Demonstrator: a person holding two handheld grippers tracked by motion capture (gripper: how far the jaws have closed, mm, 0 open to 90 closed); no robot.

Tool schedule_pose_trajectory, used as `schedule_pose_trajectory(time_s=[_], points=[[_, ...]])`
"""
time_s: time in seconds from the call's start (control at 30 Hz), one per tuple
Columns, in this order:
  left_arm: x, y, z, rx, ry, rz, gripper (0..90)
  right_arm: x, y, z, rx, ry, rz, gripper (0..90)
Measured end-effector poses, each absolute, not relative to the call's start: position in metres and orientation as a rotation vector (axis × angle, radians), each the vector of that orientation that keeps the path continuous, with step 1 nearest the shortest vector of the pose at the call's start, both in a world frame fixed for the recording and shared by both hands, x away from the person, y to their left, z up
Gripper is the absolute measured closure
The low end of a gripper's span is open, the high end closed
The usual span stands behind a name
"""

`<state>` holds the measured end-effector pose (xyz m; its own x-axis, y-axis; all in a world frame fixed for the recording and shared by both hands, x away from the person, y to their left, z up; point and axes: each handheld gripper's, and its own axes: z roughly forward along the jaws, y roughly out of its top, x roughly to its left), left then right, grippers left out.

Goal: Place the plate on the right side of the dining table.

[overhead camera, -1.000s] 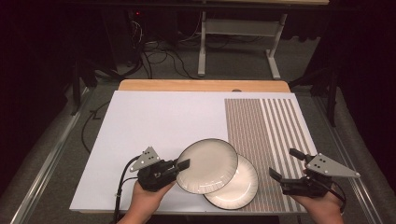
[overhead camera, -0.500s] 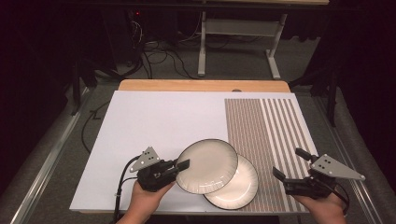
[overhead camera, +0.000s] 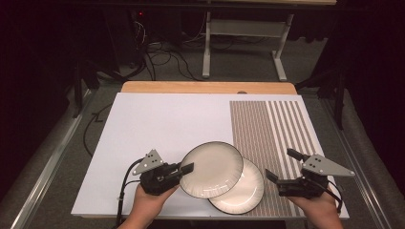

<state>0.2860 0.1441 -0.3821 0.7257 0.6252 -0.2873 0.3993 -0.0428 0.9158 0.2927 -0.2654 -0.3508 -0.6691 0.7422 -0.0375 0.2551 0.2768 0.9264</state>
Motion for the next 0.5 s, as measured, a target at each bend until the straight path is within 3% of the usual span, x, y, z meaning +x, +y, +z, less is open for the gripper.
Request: schedule_pose_trajectory(time_s=[0.5], points=[[0.287, 0.145, -0.382, 1.673, 0.832, 0.222, 78.4, 0.305, -0.21, -0.362, 0.838, 2.22, 1.394, 7.6]])
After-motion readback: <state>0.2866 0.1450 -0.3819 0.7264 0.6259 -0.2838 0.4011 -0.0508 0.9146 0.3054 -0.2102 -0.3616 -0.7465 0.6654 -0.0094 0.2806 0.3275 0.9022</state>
